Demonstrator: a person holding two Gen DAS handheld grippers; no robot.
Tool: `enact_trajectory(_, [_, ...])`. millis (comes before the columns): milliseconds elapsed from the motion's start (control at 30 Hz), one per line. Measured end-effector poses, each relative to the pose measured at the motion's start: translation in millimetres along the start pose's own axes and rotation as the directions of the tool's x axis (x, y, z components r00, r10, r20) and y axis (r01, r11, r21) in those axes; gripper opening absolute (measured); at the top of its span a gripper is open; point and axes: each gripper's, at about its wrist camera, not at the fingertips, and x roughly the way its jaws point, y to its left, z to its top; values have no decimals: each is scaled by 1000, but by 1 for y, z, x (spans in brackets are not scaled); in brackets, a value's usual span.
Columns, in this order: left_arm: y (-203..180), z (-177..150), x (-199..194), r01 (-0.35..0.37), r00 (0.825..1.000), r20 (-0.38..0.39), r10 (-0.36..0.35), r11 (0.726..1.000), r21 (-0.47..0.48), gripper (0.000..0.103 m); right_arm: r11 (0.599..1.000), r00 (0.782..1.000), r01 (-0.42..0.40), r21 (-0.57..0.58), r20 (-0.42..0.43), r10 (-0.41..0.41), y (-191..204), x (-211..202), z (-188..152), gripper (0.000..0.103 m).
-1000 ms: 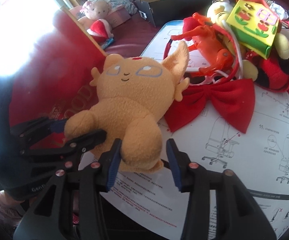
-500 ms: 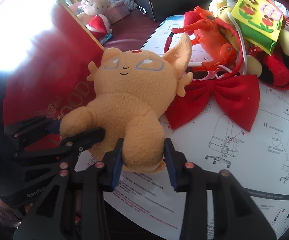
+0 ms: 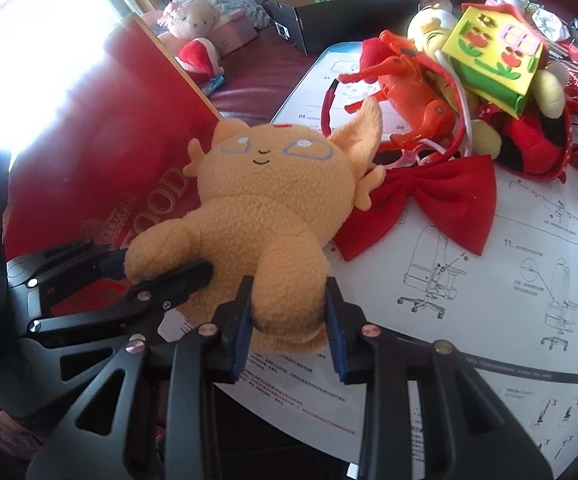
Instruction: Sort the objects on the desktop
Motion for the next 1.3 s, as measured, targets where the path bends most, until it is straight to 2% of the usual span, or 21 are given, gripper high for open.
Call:
enact_trajectory(167, [-3,0,-21,5,999,51,-5,1000,9,29,1000,999,-1,-24,42,2,6,-19,0,31])
enact_trajectory(300, [-1,2,-33,43,996,83,-43,999,-2,27,999,996,7,-50,88,-3,13,-37,-1,30])
enact_trajectory(400, [1,-1,-32,77,994,81,-75,997,-19,27,998,994,18,-57,111,-12,13,-45,-3,30])
enact_trajectory(567, [0,-10,-24,117,992,55,-115,992,-36,26,999,995,32,-35,95,-29,8,-44,-14,30])
enact_trajectory(700, [0,-10,-30,119,991,71,-117,992,-31,25,999,995,40,-30,97,-37,10,-47,-17,30])
enact_trajectory(900, [1,4,-60,106,983,150,-103,994,-11,25,996,985,50,-69,171,-38,25,-69,-5,30])
enact_trajectory(1100, [-2,19,-88,109,966,235,-107,994,6,25,997,970,40,-73,241,-21,32,-100,10,30])
enact_trajectory(1300, [4,35,-129,113,928,359,-103,994,-6,25,993,938,43,-107,347,-3,49,-141,30,30])
